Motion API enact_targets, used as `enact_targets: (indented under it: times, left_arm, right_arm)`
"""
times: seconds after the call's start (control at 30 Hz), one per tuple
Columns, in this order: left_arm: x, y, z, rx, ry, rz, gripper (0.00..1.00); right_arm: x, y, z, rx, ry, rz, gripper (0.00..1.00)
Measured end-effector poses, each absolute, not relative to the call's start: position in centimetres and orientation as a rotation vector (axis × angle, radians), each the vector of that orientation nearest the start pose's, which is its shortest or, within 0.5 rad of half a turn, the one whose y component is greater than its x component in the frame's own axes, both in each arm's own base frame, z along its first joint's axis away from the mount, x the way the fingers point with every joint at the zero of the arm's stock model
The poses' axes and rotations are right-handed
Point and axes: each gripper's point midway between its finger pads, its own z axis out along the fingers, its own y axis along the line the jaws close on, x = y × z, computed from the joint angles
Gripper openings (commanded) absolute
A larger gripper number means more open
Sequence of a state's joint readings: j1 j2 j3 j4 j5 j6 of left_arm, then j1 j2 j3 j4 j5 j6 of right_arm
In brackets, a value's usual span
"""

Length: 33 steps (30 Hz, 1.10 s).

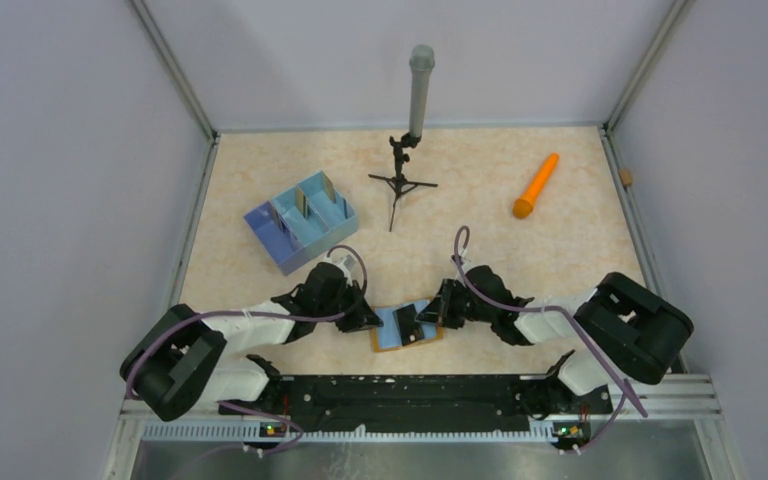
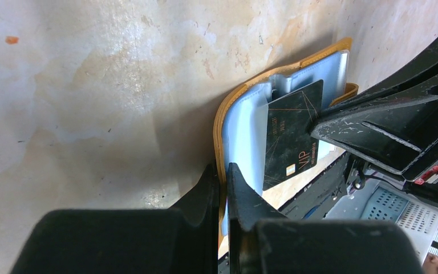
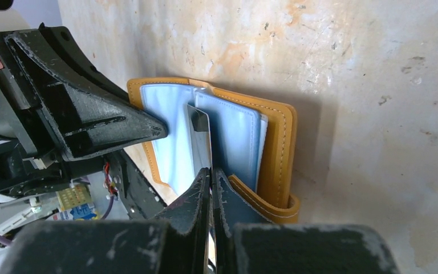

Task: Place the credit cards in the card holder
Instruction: Insert the credit card into the card holder.

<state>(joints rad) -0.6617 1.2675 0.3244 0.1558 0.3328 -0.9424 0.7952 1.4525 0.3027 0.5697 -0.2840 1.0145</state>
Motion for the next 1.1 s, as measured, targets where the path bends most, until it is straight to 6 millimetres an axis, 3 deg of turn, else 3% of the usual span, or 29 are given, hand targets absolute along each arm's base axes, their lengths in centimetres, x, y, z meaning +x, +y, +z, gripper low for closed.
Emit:
enact_targets:
  times: [0.83,1.1]
  left_arm:
    - [16.5,-24.2,2.3,-0.184,2.616,-1.097,0.04]
    - [16.4,-24.2,2.3,-0.183,2.618,-1.101,0.14]
  right_arm:
    - [17.8,29.4,2.6,0.052,2.431,1.183,0.0]
    - [17.3,29.4,2.5,0.05,2.458,1.159,0.0]
